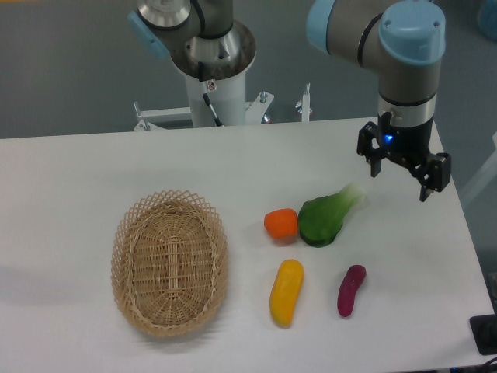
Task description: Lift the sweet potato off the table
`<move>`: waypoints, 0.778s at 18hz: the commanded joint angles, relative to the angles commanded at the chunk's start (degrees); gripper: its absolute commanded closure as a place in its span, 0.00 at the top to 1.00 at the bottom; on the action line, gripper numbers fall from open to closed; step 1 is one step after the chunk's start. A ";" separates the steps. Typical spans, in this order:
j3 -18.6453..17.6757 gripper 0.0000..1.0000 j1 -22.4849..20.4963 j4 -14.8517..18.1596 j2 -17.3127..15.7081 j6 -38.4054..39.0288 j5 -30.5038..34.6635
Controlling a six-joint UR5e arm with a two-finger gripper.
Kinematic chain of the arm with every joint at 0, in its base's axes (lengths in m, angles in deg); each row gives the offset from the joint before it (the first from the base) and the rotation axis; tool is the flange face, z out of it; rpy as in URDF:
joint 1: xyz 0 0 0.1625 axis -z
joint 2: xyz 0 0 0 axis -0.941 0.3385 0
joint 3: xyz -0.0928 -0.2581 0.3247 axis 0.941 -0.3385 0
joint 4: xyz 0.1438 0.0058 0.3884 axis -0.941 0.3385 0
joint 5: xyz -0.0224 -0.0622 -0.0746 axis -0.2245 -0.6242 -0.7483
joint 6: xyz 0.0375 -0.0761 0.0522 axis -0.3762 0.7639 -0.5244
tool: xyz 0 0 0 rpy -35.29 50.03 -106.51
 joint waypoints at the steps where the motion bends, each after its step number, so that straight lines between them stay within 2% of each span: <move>1: 0.00 1.00 0.00 -0.17 0.00 0.09 0.17; 8: -0.09 1.00 0.00 0.00 0.18 0.09 0.00; 11: -0.44 1.00 0.78 -2.45 1.49 11.73 0.09; 14: -0.18 1.00 2.63 -7.36 3.68 21.24 0.00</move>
